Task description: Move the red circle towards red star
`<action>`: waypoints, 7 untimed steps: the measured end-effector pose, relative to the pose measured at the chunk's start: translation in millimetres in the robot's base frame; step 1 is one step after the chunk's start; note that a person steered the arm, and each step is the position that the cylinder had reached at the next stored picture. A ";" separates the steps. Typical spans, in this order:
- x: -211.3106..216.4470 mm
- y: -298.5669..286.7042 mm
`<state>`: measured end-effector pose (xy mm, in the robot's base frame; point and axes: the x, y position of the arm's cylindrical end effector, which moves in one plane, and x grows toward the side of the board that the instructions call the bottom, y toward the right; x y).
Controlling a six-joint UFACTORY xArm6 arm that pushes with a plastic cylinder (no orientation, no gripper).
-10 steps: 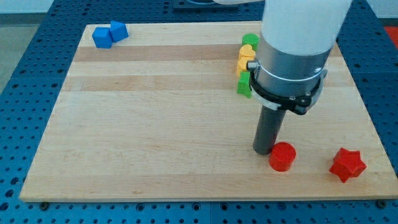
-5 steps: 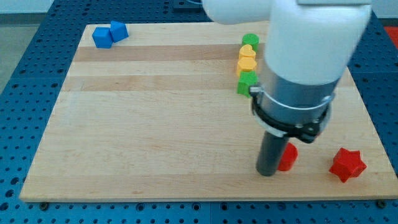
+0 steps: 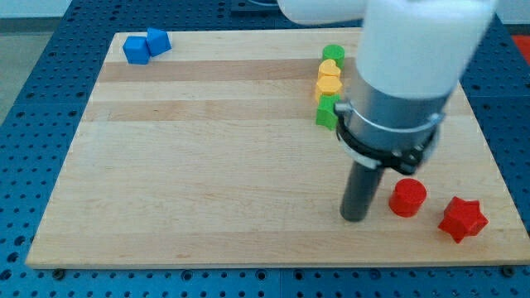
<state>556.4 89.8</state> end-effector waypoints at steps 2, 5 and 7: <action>-38.8 35.4; -23.2 38.4; -16.9 52.2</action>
